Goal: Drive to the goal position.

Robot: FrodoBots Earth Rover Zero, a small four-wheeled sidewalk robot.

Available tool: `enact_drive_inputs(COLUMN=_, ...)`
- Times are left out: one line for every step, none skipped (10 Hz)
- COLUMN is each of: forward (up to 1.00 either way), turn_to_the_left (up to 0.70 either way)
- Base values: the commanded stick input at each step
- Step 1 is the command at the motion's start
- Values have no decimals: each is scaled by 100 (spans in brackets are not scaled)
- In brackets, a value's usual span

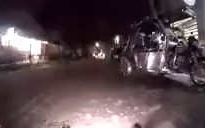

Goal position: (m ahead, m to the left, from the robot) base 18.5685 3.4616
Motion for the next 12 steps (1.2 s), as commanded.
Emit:
enact_drive_inputs(forward=100, turn_to_the_left=0)
enact_drive_inputs(forward=100, turn_to_the_left=0)
enact_drive_inputs(forward=100, turn_to_the_left=0)
enact_drive_inputs(forward=100, turn_to_the_left=0)
enact_drive_inputs(forward=100, turn_to_the_left=0)
enact_drive_inputs(forward=100, turn_to_the_left=0)
enact_drive_inputs(forward=100, turn_to_the_left=0)
enact_drive_inputs(forward=100, turn_to_the_left=0)
enact_drive_inputs(forward=100, turn_to_the_left=0)
enact_drive_inputs(forward=100, turn_to_the_left=0)
enact_drive_inputs(forward=100, turn_to_the_left=0)
enact_drive_inputs(forward=100, turn_to_the_left=0)
